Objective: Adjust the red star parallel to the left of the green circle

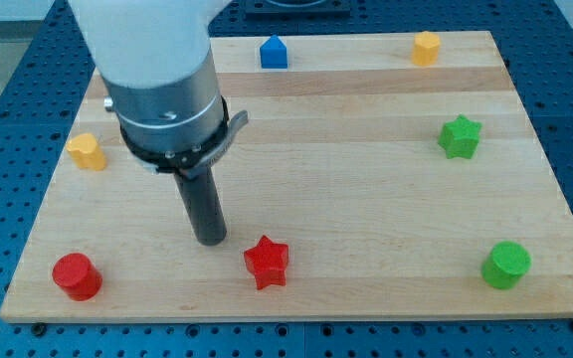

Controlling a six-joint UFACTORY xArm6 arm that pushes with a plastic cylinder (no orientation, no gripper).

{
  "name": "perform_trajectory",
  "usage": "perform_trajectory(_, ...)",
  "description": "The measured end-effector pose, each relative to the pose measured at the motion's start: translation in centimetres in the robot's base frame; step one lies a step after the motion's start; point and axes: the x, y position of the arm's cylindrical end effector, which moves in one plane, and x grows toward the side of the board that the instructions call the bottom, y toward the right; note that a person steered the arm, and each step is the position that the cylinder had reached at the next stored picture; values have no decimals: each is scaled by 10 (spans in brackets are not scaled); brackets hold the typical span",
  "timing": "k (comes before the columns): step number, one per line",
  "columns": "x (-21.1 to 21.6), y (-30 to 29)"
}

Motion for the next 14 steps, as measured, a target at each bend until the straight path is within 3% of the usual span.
perform_trajectory(3,31,15)
perform_trajectory(7,39,47)
perform_trajectory(10,-1,38)
perform_trajectory(14,5,50)
